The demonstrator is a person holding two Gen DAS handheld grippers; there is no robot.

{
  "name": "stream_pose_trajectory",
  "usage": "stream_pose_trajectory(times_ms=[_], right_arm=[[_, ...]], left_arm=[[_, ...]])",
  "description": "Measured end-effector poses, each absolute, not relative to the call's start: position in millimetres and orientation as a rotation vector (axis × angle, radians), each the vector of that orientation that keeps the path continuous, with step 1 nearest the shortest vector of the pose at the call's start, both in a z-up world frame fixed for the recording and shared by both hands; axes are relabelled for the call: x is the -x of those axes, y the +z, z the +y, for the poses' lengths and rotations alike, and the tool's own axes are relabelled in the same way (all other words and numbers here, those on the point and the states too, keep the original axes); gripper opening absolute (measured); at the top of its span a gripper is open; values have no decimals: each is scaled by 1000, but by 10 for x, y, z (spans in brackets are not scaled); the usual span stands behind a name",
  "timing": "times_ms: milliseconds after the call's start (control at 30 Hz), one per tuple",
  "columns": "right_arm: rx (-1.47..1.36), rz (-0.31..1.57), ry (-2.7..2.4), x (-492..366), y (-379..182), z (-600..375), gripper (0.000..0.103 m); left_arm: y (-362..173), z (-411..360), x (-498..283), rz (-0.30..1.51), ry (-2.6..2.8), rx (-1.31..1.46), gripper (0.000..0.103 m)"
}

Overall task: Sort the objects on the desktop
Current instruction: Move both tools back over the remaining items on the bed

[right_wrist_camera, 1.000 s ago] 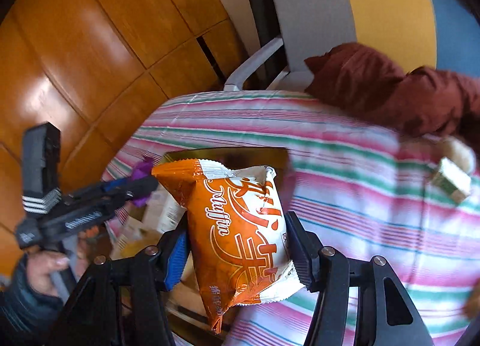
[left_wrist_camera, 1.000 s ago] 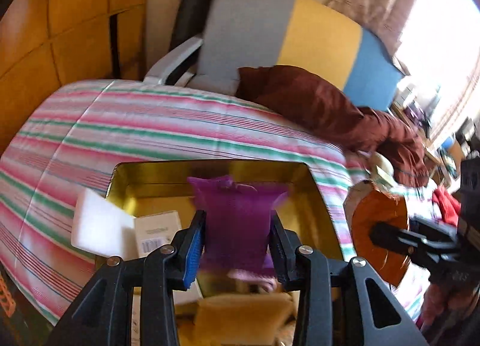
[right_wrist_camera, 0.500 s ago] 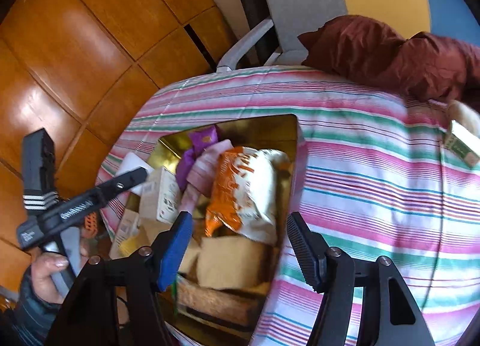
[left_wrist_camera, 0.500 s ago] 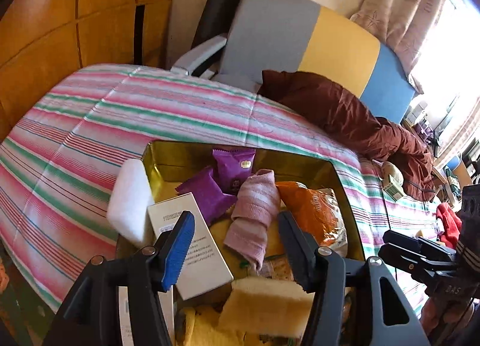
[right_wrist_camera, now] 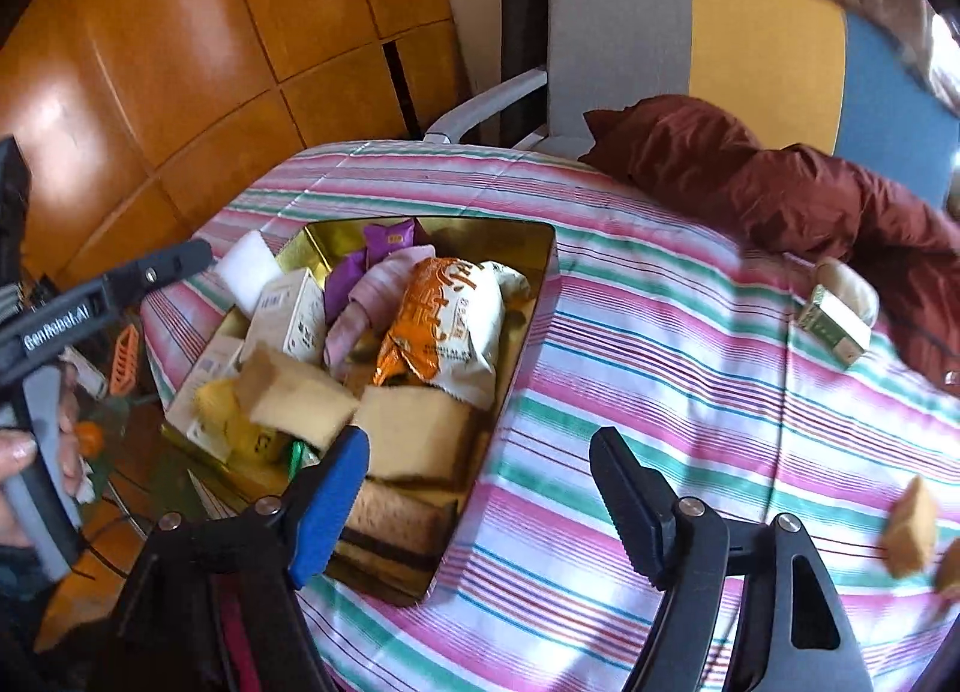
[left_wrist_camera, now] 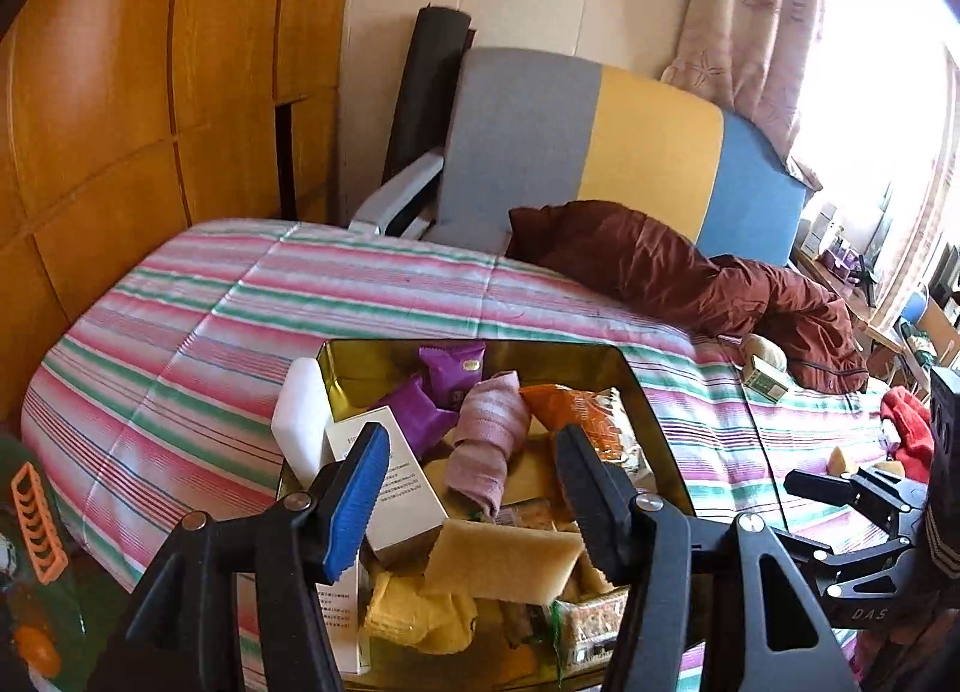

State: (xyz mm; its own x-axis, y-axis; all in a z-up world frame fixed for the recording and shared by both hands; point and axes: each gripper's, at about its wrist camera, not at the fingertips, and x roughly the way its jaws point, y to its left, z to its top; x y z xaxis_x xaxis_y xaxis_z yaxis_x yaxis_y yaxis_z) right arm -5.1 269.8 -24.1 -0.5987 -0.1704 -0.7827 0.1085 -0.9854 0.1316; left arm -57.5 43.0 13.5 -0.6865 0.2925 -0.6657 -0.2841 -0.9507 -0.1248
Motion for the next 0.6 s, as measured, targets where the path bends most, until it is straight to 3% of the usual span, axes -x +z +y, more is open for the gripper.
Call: stream_pose_trajectory(times_ms=[267, 600], right_arm=[[-1313, -22, -2748, -199, -97, 2865, 81], [-1356, -93, -2906, -482, 107, 3530, 84]], left_arm=[[132, 554, 431, 47, 2633, 1027, 59], [152, 772, 317, 87, 2571, 979, 59]])
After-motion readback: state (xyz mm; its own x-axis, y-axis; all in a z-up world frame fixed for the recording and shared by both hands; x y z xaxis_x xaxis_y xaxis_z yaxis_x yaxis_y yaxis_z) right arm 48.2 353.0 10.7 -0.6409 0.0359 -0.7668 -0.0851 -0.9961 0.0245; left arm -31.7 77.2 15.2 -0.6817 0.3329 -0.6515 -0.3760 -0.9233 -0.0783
